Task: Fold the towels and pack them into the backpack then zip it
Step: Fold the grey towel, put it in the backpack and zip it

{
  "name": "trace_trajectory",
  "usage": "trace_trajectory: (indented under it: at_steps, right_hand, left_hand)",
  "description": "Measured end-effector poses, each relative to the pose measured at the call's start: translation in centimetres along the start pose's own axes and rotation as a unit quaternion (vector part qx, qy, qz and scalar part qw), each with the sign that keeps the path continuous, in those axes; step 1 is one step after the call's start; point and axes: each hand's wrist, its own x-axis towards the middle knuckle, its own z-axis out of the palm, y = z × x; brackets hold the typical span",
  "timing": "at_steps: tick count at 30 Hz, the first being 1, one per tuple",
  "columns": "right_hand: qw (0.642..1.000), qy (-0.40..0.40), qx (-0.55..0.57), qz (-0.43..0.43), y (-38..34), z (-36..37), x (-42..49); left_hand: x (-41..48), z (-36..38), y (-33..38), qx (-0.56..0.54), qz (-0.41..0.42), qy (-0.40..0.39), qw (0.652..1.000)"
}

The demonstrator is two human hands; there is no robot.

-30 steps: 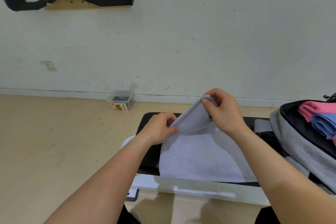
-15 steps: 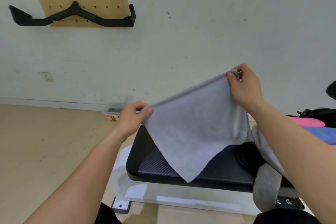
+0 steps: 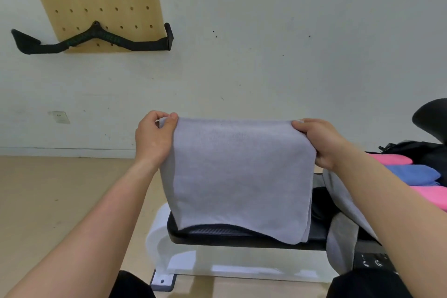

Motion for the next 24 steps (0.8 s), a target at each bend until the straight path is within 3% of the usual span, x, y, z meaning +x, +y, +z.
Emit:
trace_trajectory:
  at_steps: [6, 11, 20, 24]
  right_hand:
    - [0.977, 0.111, -0.179, -0.037, 6.6, -0.1, 5.1]
    - [0.957, 0.187, -0.204, -0.090, 10.3, 0.9, 6.5]
    - [0.982, 0.050, -0.164, -0.076, 13.7, 6.8, 0.8]
    - [0.978, -0.005, -0.181, -0.107, 14.1, 8.6, 0.0]
  left_hand:
    - [-0.4, 4.6, -4.7, 0.061, -0.061, -0.065, 0.994]
    - [-0.9, 7.2, -7.0, 0.076, -0.076, -0.075, 0.991]
    - [-8.4, 9.5, -6.8, -0.036, -0.125, -0.250, 0.960]
    - [-9.9, 9.5, -5.8, -0.034, -0.077, -0.298, 0.951]
